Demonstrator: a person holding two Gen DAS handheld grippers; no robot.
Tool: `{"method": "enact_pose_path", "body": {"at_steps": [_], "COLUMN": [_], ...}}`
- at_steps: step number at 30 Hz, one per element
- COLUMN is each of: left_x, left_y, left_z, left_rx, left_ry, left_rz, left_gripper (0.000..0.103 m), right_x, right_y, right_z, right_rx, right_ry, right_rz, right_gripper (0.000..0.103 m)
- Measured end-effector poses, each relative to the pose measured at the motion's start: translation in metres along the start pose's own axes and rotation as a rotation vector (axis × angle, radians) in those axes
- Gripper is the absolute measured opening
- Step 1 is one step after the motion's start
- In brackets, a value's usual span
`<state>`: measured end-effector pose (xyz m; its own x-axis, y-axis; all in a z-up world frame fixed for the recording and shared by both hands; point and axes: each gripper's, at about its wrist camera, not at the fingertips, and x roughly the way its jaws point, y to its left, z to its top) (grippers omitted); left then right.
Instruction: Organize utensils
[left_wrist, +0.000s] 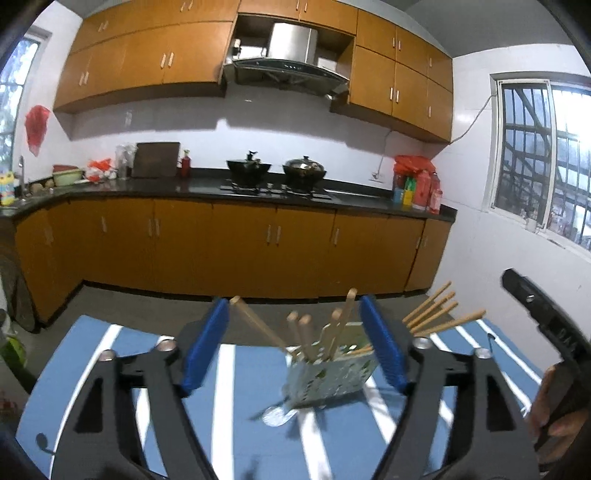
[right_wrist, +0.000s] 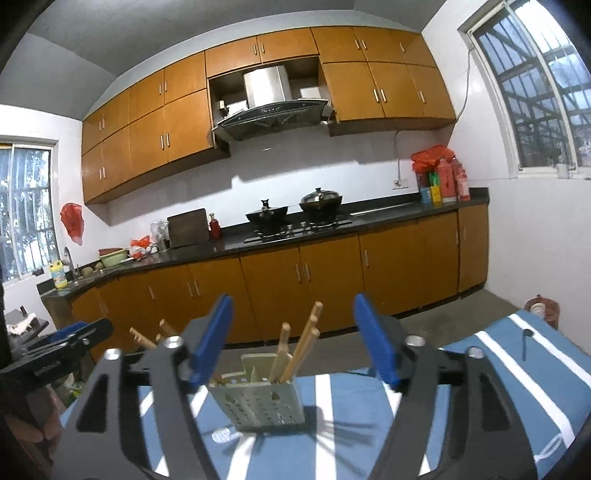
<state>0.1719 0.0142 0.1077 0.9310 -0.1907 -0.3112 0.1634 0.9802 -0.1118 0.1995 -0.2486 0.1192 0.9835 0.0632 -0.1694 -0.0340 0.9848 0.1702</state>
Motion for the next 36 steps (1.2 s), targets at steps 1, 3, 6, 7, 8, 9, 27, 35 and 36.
{"method": "enact_pose_path", "body": {"at_steps": [1, 3, 6, 7, 8, 9, 27, 35, 36], "left_x": [-0.007, -0.017, -0.033, -0.038, -0.042, -0.044, -0.075, -0.073, -0.073], "left_y": [0.002, 0.004, 0.008, 0.010, 0.011, 0.012, -0.007, -0.014, -0.014], "left_z": [-0.005, -0.013, -0.030, -0.036, -0.041, -0.046, -0.129, -0.144, -0.145], "left_rx": [0.003, 0.012, 0.029, 0.031, 0.031, 0.030, 0.110, 0.113, 0.114], "left_ry": [-0.008, -0.015, -0.029, -0.031, -0.031, -0.026, 0.031, 0.055, 0.058], "left_rz": [0.013, 0.033, 0.079, 0.089, 0.094, 0.101, 0.146, 0.135, 0.135], "left_gripper": [0.086, 0.094, 0.101, 0.101, 0.101, 0.101, 0.101, 0.101, 0.101], "right_x": [-0.005, -0.019, -0.038, -0.043, -0.049, -0.052, -0.092, -0.099, -0.099], "right_y": [0.000, 0.003, 0.008, 0.009, 0.012, 0.014, 0.020, 0.017, 0.017], "right_z": [-0.001, -0.011, -0.027, -0.032, -0.038, -0.043, -0.127, -0.154, -0.156], "right_rx": [-0.006, -0.029, -0.078, -0.090, -0.101, -0.110, -0.141, -0.111, -0.111], "right_ry": [0.002, 0.002, -0.007, -0.007, -0.001, 0.005, 0.152, 0.205, 0.210], "right_rz": [-0.006, -0.029, -0.063, -0.074, -0.080, -0.079, -0.081, -0.086, -0.086], "right_gripper": [0.079, 0.090, 0.099, 0.099, 0.099, 0.099, 0.099, 0.099, 0.099]}}
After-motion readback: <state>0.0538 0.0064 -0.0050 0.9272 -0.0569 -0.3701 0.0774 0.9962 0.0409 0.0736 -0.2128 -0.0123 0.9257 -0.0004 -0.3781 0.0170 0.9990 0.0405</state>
